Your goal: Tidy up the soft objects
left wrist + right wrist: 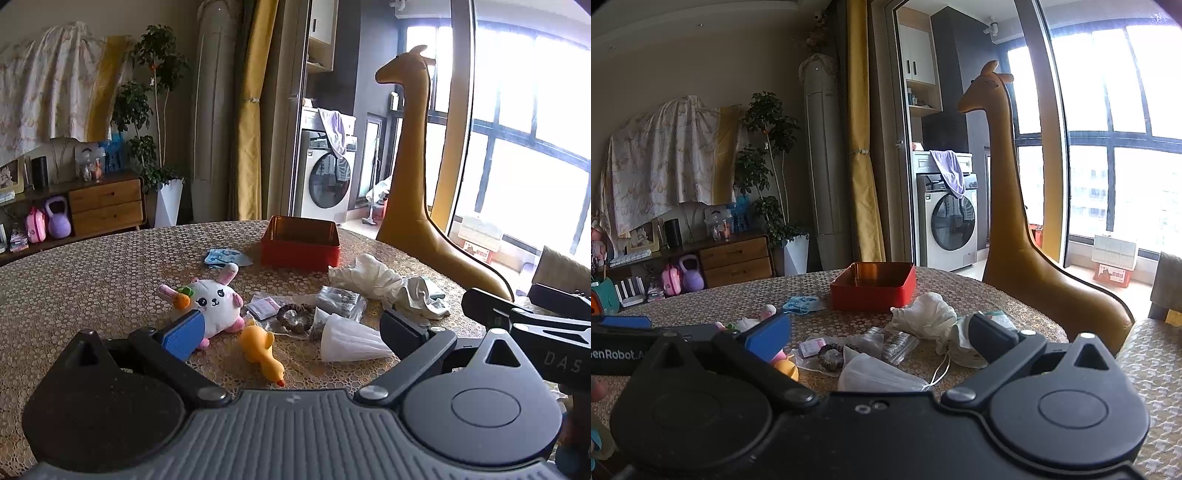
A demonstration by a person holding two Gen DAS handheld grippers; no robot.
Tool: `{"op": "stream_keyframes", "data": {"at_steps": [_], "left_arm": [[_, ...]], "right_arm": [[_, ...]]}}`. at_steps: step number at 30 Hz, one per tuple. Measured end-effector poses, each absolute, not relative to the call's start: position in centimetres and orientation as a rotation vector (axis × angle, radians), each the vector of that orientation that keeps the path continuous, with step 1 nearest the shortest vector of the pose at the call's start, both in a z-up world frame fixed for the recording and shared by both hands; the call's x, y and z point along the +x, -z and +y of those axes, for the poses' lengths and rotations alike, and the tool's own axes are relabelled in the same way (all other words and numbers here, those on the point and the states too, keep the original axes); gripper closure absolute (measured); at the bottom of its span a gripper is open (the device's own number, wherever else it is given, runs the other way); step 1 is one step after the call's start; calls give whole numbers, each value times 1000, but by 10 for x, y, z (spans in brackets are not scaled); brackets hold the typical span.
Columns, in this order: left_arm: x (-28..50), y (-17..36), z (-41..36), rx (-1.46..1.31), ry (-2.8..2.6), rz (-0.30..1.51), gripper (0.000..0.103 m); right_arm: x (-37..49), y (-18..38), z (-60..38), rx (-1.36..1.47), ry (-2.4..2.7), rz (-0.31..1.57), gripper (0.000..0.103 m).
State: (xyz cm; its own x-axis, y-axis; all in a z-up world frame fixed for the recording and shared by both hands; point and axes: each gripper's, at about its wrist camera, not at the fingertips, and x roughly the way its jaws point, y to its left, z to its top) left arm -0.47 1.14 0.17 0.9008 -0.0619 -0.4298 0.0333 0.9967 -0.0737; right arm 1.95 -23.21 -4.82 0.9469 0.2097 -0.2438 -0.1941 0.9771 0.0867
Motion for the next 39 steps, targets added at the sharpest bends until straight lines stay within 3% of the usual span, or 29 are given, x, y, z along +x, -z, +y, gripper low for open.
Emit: {"op": "stream_keyframes", "data": {"at_steps": [39], "left_arm": [[-6, 2, 19, -122, 62, 471, 1]], "right_arm": [[19, 48, -229, 66, -214, 256, 0]]}}
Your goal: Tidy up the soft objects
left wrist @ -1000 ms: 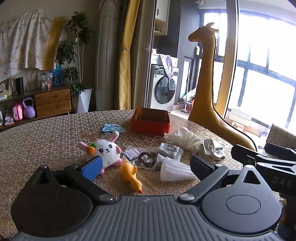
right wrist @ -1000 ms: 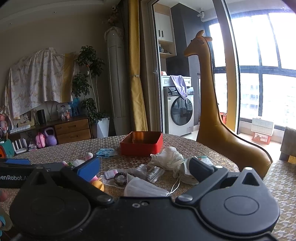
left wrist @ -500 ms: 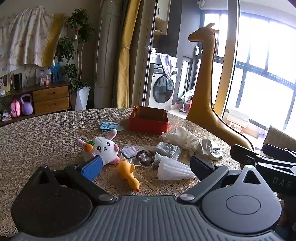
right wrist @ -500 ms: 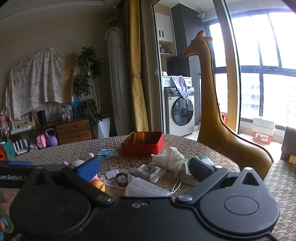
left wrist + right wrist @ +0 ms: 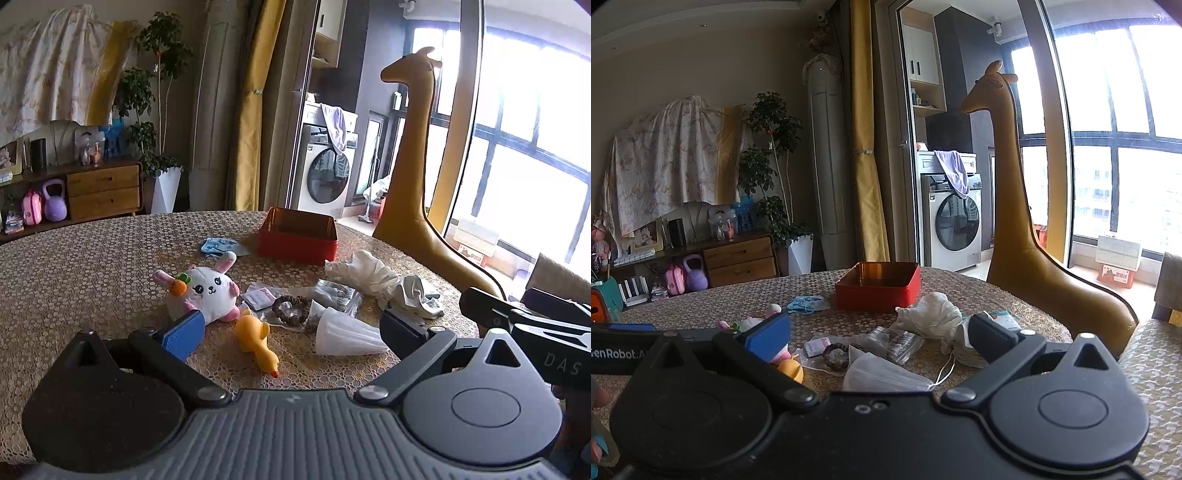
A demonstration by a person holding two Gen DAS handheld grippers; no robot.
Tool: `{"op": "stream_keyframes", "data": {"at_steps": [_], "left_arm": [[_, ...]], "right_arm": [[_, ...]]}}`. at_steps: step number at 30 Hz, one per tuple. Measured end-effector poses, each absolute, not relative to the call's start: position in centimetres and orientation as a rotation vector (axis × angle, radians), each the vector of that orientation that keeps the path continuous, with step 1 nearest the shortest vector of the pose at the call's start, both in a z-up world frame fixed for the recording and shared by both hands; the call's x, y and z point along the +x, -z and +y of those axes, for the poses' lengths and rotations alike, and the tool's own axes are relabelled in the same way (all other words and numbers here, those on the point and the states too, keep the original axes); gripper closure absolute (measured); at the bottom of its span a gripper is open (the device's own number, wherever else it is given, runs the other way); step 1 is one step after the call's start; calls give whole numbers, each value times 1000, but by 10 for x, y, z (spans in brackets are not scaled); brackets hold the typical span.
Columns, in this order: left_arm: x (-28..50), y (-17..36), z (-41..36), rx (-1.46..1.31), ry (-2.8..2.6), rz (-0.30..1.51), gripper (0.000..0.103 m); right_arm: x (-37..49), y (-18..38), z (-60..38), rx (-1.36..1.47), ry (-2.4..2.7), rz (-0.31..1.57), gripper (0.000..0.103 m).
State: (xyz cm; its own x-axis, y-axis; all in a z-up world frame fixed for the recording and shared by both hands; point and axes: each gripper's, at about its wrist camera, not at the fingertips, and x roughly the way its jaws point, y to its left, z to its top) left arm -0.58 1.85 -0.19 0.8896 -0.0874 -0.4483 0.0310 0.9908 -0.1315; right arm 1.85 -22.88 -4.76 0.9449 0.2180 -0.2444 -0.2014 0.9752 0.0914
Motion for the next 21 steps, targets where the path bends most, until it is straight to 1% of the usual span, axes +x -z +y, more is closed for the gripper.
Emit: {"op": "stream_keyframes", "data": {"at_steps": [11, 21], "left_arm": [[0, 4, 21, -119, 53, 469, 1], [35, 9, 22, -92, 37, 522, 1]], "right_arm": [[21, 48, -223, 60, -231, 258, 0], [50, 53, -222, 32, -277, 291, 0]]}}
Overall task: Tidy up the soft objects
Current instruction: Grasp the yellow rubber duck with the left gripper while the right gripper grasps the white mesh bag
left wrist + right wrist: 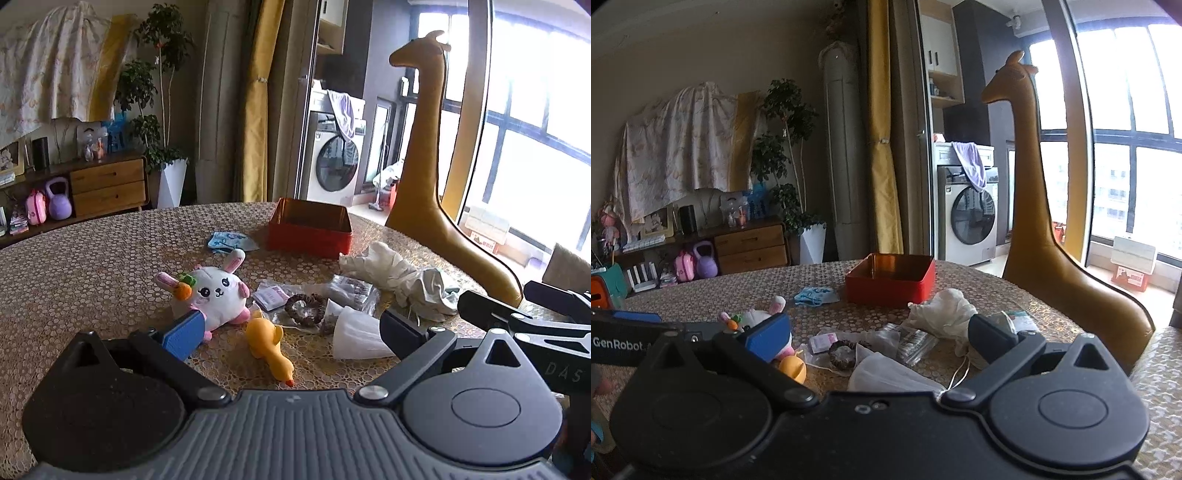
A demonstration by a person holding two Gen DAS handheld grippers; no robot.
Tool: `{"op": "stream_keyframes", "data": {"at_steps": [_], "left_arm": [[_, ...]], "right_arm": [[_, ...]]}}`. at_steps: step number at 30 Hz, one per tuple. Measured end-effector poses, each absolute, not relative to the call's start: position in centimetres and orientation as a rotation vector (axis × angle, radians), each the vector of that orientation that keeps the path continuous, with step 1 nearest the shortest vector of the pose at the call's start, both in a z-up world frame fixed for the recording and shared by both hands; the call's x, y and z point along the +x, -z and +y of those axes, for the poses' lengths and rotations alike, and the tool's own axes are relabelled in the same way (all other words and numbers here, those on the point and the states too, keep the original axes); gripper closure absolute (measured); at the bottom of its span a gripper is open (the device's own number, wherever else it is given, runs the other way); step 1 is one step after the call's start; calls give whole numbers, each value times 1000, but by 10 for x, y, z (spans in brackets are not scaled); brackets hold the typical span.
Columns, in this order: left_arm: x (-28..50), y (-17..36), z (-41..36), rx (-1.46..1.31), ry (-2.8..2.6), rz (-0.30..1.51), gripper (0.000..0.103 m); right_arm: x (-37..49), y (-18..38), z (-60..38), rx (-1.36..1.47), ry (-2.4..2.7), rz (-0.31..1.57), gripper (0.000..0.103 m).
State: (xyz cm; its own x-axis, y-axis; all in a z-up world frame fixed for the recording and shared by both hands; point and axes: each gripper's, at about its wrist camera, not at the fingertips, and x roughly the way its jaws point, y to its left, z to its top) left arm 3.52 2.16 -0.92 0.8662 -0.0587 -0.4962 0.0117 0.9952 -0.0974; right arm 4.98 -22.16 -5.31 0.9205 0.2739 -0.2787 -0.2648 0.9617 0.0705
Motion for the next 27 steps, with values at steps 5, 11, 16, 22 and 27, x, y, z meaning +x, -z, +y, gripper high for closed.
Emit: {"op": "stream_keyframes", "data": {"at_steps": [5, 11, 16, 22, 27], "left_arm": [[62, 19, 25, -109, 46, 582, 1], [101, 40, 28, -98, -2, 675, 1], [135, 56, 32, -133, -35, 747, 1], [170, 82, 23, -96, -52, 830, 1], [190, 106, 22, -88, -80, 905, 1]], "right_arm": [[76, 61, -224, 25, -300, 340, 1], [111, 74, -228, 3, -351, 432, 3], [145, 91, -231, -61, -413, 522, 3], [191, 114, -228, -110, -539, 688, 7], [219, 129, -222, -136, -572, 763, 7]]}}
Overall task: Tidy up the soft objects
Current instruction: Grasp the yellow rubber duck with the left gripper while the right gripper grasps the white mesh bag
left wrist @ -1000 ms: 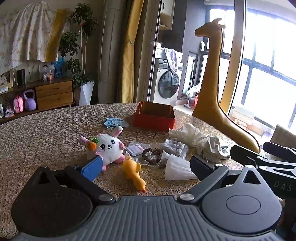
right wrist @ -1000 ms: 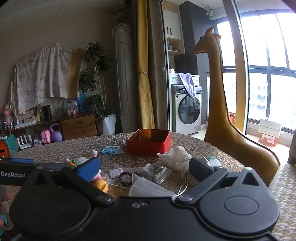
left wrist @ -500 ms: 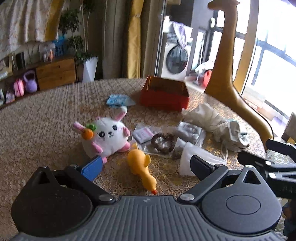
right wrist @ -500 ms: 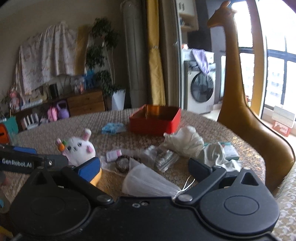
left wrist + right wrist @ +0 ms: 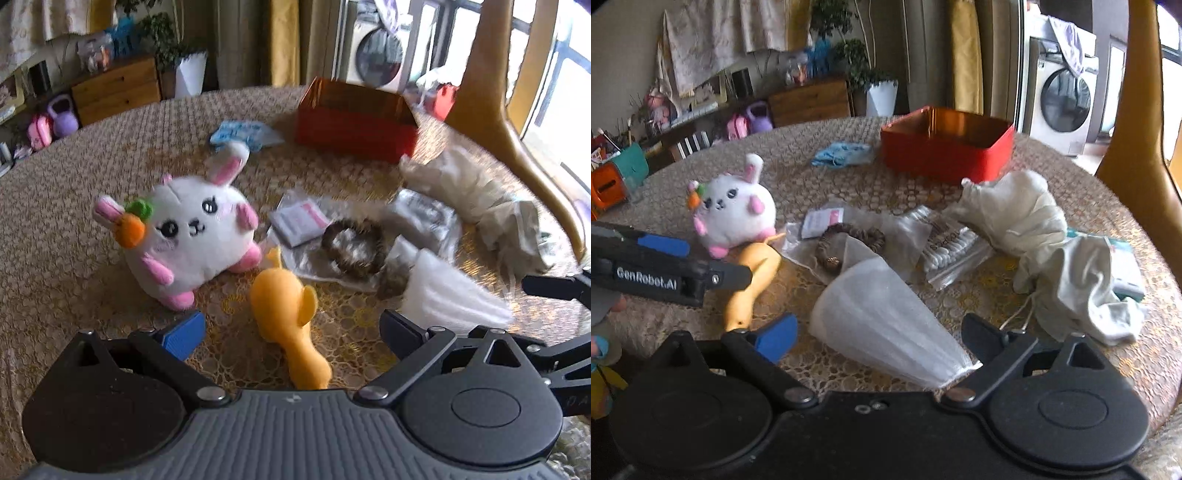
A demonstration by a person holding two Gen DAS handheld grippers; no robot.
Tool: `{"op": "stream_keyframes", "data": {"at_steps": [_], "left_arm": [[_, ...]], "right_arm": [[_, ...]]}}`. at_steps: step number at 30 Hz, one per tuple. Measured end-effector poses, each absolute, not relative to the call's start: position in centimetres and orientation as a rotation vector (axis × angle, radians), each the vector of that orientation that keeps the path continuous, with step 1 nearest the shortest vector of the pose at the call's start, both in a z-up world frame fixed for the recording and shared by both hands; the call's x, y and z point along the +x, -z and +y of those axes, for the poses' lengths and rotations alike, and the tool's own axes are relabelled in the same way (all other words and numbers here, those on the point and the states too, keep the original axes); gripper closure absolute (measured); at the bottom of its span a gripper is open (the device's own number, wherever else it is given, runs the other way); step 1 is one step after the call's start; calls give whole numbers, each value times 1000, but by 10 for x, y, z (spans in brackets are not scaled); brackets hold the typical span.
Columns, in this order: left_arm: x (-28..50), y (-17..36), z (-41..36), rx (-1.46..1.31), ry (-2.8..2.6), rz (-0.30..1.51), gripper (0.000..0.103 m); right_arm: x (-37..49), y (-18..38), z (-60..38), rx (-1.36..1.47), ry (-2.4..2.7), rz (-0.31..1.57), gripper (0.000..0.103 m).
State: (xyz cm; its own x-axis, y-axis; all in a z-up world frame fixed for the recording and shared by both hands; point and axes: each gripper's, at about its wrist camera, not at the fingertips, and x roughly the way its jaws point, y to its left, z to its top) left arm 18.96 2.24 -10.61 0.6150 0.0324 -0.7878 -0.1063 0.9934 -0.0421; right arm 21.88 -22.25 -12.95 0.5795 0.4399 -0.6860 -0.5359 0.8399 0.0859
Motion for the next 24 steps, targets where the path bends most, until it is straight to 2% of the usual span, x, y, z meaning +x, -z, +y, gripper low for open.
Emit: {"op": "stream_keyframes", "data": {"at_steps": [7, 14, 15, 17, 19, 21, 22, 24], "left_arm": [[206, 130, 21, -80, -92, 956, 3], [208, 138, 21, -76, -92, 946, 22], [208, 139, 21, -77, -91, 948, 25], [209, 141, 21, -76, -88, 958, 37], [210, 142, 21, -81, -88, 961, 40], [209, 142, 22, -86, -87, 953, 43], [208, 142, 23, -91, -85, 950, 47], [208, 141, 25, -100, -82, 945, 56]], "right_arm": [[236, 150, -212, -214, -594, 815, 7], [244, 168, -207, -285, -575, 829, 7], [244, 169, -206, -290, -575, 830, 9], [243, 172, -204, -305, -577, 832, 14], [242, 173, -201, -327, -568, 828, 22], [241, 173, -200, -331, -568, 821, 25], [240, 173, -200, -330, -566, 821, 26], [240, 172, -200, -331, -565, 815, 36]]}}
